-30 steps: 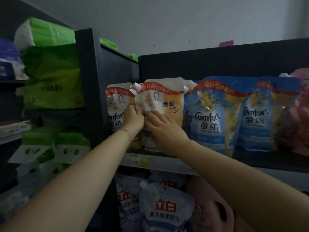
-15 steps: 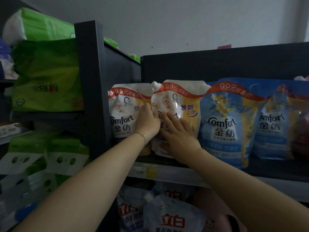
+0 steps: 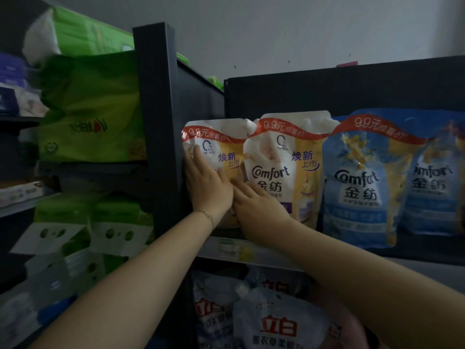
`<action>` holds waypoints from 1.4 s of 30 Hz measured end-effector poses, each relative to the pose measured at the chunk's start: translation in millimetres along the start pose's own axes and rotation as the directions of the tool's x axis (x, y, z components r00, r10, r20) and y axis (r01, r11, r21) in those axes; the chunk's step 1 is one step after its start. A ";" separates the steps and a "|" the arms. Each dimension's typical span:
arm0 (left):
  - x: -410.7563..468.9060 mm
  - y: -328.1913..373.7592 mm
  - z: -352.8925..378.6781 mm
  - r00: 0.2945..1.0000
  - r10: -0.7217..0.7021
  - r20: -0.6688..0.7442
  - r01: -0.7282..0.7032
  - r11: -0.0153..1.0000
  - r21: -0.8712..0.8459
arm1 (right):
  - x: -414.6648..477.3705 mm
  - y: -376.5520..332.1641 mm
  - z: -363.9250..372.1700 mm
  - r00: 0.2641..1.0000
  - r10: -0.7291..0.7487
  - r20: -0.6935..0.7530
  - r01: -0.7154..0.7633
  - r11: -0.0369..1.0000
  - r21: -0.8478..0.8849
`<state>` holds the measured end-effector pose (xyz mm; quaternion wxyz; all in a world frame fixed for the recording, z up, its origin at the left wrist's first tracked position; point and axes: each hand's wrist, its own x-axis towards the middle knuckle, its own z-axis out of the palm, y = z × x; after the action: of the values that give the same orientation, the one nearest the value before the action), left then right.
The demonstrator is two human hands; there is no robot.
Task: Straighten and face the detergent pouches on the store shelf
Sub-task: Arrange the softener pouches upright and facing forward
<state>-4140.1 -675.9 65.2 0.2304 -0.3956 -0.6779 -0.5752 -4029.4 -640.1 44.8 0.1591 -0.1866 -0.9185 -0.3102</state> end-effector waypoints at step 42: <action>-11.5 -15.9 25.1 0.850 0.222 0.478 -0.417 0.837 0.354 | -35.8 40.4 25.0 0.895 0.389 -0.217 -0.382 0.921 0.077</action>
<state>-4142.5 -655.2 41.0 0.2589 -0.5559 -0.7464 -0.2586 -3984.5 -603.3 31.9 0.3245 -0.3254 -0.8439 -0.2770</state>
